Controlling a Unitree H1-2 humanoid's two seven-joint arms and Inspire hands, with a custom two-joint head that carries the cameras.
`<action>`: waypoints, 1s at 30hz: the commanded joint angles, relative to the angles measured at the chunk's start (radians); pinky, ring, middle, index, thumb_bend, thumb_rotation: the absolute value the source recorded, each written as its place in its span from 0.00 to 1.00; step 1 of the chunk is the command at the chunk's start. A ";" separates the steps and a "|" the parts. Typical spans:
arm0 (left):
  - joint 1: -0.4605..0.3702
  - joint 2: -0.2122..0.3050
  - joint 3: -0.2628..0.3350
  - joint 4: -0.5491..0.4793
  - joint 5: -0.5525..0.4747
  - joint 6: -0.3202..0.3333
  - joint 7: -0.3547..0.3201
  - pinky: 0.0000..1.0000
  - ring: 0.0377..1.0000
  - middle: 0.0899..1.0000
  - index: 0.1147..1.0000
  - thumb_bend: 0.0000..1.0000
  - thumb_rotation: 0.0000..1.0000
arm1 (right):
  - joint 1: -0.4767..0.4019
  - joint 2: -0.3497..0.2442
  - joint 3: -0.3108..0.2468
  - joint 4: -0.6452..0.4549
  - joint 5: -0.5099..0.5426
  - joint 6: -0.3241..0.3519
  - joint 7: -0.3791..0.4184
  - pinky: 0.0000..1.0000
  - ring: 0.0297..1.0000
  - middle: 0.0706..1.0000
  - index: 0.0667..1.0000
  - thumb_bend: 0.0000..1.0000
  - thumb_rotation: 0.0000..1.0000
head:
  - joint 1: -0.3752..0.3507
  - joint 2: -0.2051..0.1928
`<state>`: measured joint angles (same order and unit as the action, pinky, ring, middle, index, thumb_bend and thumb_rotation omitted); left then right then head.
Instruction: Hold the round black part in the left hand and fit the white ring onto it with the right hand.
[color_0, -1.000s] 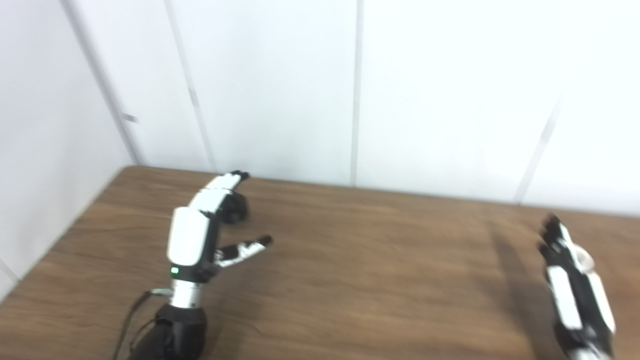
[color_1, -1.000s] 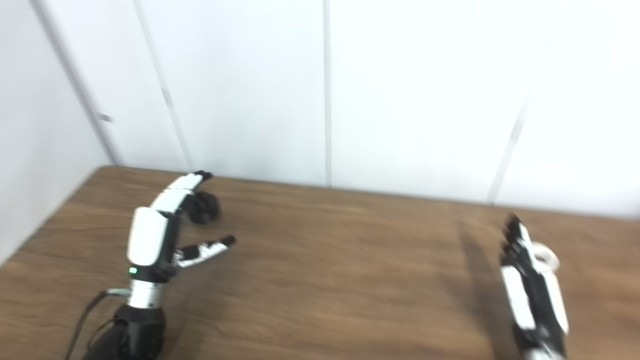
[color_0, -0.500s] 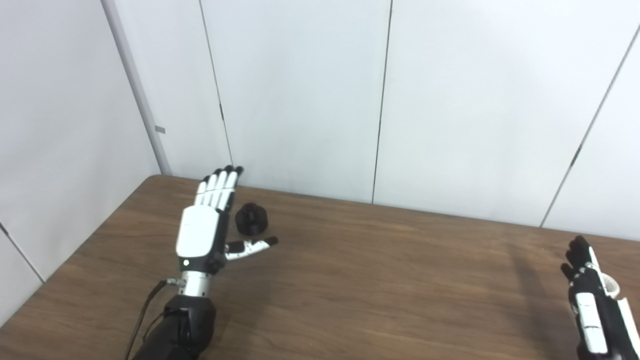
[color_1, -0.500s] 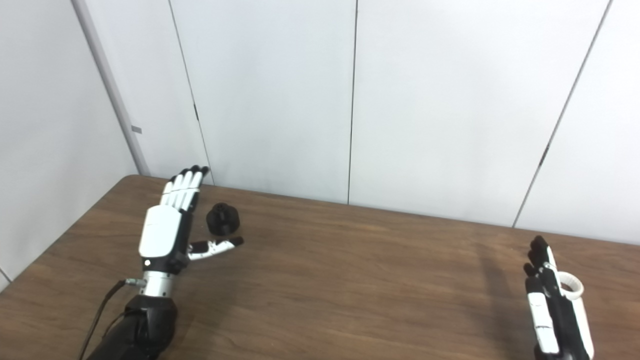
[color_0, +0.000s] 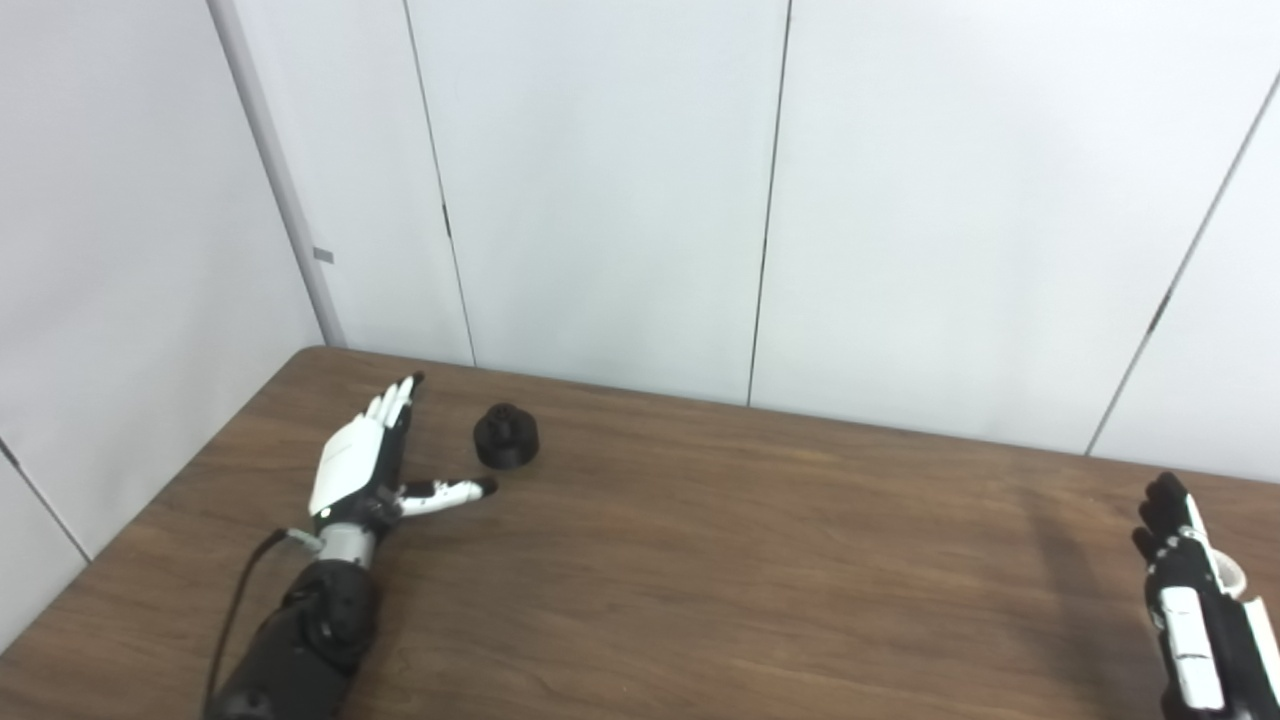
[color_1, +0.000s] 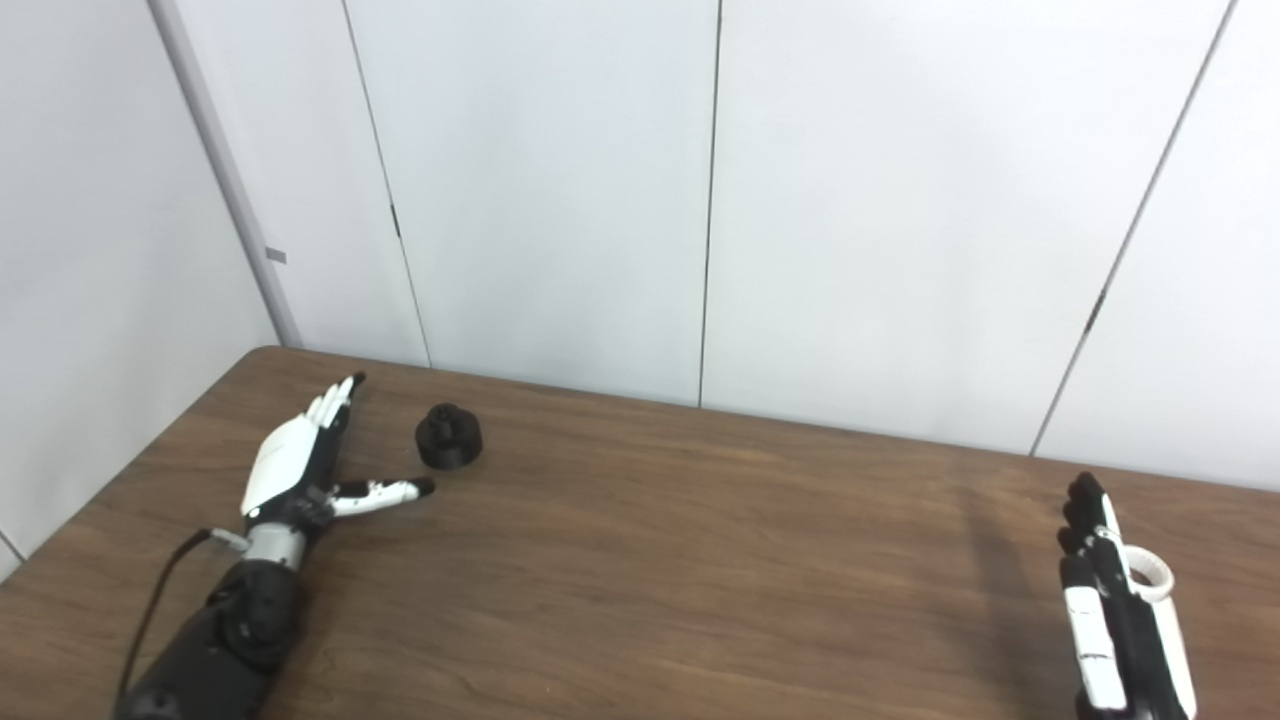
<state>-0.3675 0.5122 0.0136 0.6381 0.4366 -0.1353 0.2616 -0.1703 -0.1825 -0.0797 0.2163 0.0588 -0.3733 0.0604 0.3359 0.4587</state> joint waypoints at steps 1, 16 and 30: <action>-0.042 0.062 0.001 -0.012 -0.028 0.007 -0.063 1.00 1.00 1.00 1.00 1.00 0.47 | 0.089 0.014 0.002 0.082 0.003 -0.012 0.002 1.00 1.00 1.00 1.00 0.36 0.92 | 0.001 0.005; -0.103 0.164 -0.067 0.061 -0.033 -0.048 -0.219 1.00 1.00 0.99 0.82 1.00 0.41 | 0.104 0.019 0.007 0.037 0.002 0.016 0.005 0.98 1.00 1.00 1.00 0.36 0.92 | -0.010 0.032; -0.151 0.134 -0.126 0.144 -0.010 -0.068 -0.186 1.00 1.00 0.97 0.79 1.00 0.36 | 0.130 0.027 0.003 -0.015 0.006 0.047 -0.002 0.98 1.00 1.00 1.00 0.38 0.88 | -0.035 0.047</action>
<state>-0.4754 0.6363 -0.1048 0.7712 0.4153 -0.1889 0.0712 -0.1282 -0.1859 -0.0822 0.1503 0.0606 -0.3367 0.0627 0.2991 0.5047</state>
